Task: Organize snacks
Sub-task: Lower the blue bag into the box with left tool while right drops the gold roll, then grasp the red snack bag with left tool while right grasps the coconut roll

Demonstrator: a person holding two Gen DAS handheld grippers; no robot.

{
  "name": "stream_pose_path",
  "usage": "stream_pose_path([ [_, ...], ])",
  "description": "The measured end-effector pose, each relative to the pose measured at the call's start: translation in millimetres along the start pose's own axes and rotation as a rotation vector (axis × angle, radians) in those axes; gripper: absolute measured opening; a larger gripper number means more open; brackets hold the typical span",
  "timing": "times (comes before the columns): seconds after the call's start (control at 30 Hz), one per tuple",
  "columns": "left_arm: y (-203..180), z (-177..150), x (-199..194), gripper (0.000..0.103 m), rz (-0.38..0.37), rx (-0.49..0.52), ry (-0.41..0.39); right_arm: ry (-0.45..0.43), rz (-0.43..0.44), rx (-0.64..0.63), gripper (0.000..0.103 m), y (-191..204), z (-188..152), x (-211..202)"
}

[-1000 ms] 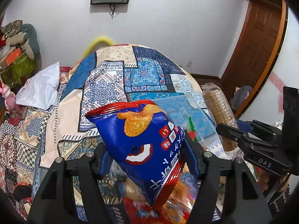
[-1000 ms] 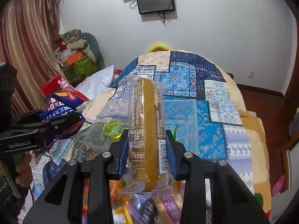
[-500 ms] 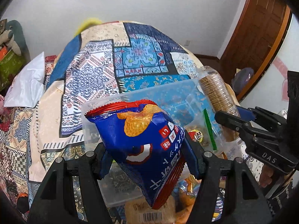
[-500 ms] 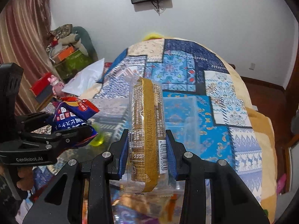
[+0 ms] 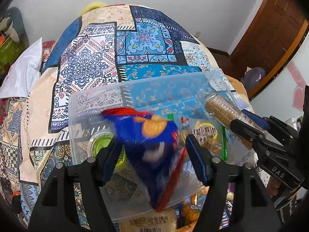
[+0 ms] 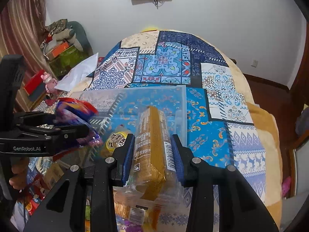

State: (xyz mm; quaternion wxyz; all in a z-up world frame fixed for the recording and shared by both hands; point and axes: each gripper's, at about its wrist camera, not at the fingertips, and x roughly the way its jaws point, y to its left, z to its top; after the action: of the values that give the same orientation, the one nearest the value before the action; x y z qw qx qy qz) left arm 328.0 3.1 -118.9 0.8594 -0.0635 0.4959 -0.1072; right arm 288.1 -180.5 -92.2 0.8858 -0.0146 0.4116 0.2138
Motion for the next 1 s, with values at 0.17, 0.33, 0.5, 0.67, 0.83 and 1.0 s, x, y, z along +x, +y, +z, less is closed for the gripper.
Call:
stream_pose_path([
  [0.17,-3,0,-15,0.076,0.017,0.004,-0.049,-0.016,0.000,-0.001,0.037,-2,2,-7],
  [0.33,-13,-4,-38,0.076,0.040,0.037,-0.090,-0.052,0.011,-0.003,0.047,0,4,-25],
  [0.5,-25,-15,-71,0.076,0.061,0.068,-0.144,-0.082,0.022,-0.014,0.047,7,1,-49],
  [0.67,-33,-31,-104,0.076,0.085,0.082,-0.188,-0.104,0.029,-0.018,0.047,13,-7,-74],
  [0.83,-35,-51,-128,0.076,0.094,0.081,-0.204,-0.124,0.024,-0.020,0.053,17,-19,-98],
  [1.0,-30,-77,-137,0.076,0.113,0.060,-0.182,-0.130,0.002,-0.029,0.053,20,-37,-117],
])
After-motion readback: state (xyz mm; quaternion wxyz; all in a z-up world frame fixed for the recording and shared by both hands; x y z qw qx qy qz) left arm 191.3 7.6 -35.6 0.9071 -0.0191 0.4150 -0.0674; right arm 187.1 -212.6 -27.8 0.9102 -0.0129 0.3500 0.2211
